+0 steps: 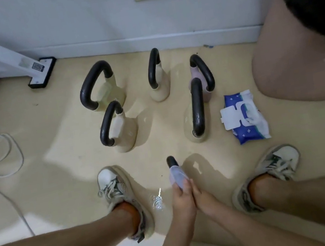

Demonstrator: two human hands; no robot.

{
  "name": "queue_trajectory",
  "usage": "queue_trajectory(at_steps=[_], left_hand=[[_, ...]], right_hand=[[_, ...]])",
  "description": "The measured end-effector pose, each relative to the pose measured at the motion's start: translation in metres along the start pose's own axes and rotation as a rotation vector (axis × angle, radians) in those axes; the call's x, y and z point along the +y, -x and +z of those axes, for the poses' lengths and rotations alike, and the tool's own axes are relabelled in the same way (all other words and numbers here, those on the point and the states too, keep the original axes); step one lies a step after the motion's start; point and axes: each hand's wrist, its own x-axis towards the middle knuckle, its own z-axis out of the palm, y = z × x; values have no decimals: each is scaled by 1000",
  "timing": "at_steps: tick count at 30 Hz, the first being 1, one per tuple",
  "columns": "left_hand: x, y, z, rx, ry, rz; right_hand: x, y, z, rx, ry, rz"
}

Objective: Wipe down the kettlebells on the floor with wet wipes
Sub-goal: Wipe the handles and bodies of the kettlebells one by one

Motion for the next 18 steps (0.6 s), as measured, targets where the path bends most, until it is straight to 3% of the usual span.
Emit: queue_trajectory(at_steps=[3, 6, 7, 9, 13, 18], left_hand=[[0, 4, -3, 11, -181, 33], [2, 4, -6, 221, -562, 135], [3, 7, -7, 305, -579, 155], [5, 17, -5, 341, -481, 183], [-5, 25, 13, 265, -434, 123], [5, -1, 5, 100, -183, 4]], right_hand=[[-4, 0, -14, 61, 79, 39], [-20, 0, -27, 223, 139, -22], [-23, -3, -29, 267, 114, -56], [-33, -7, -32, 291, 66, -123], [-48, -26, -26, 181, -9, -191], [-58, -47, -31, 12, 340, -384]])
